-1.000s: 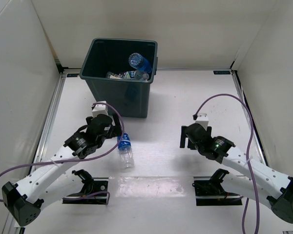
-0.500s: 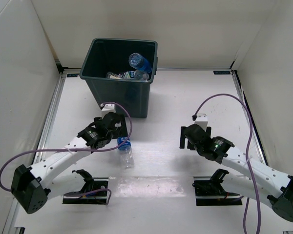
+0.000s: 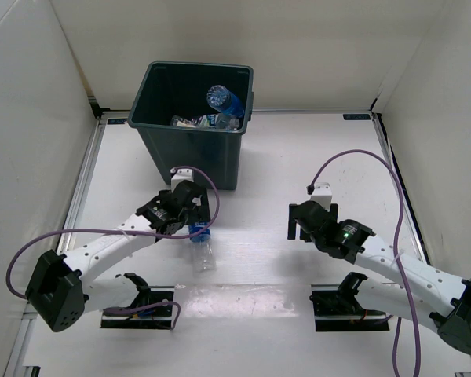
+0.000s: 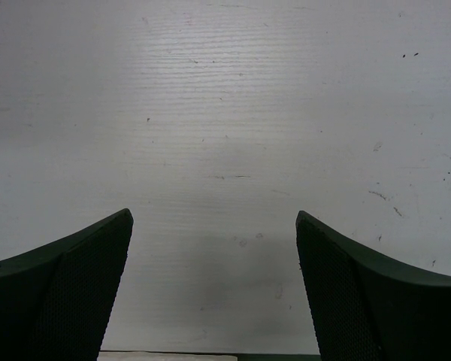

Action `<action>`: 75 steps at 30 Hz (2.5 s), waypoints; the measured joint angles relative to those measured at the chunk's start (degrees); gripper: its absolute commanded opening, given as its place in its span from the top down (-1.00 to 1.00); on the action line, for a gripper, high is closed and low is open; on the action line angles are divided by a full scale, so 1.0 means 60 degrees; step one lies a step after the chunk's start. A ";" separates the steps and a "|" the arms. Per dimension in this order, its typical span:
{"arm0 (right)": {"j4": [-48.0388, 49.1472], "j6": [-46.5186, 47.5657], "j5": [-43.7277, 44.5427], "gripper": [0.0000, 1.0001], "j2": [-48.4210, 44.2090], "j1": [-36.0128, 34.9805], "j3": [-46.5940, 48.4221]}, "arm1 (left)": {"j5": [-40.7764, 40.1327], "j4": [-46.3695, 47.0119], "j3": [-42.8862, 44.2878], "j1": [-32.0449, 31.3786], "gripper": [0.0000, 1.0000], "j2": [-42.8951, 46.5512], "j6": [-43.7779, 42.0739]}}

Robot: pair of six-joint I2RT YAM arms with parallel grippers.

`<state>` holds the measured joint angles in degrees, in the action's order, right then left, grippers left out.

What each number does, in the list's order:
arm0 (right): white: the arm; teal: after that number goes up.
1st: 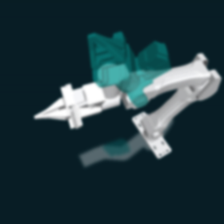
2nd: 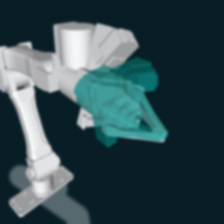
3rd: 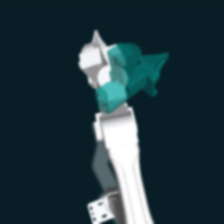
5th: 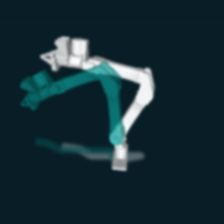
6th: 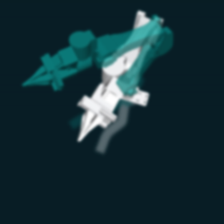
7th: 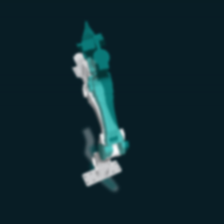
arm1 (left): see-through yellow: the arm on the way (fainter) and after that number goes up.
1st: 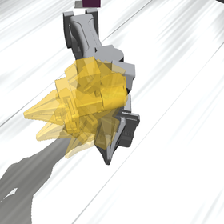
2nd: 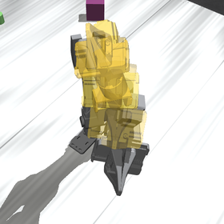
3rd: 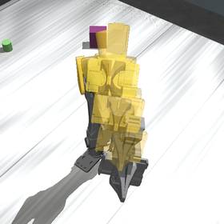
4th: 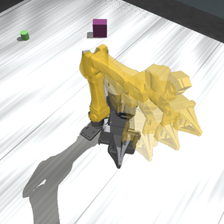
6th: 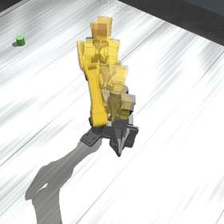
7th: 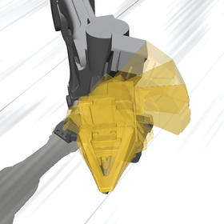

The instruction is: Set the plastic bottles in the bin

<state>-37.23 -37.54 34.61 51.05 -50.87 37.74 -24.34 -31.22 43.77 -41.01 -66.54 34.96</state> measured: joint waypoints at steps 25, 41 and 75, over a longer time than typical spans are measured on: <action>-0.0200 -0.0215 0.0510 -0.81 0.0601 -0.0525 0.0229 | 0.1570 0.1756 -0.0933 0.0277 -0.78 -0.2259 0.0109; -0.0350 -0.0321 0.0787 -0.81 0.0860 -0.0707 0.0397 | 0.1118 0.0087 0.0026 0.0302 -0.23 0.1530 -0.0375; -0.0546 -0.0466 0.1016 -0.81 0.0969 -0.0856 0.0499 | 0.0576 -0.1545 1.5846 0.3089 -1.00 -0.6419 -0.3697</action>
<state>-40.51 -40.34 40.71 56.86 -56.01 40.73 -20.88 -40.49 138.85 -22.48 -105.06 12.78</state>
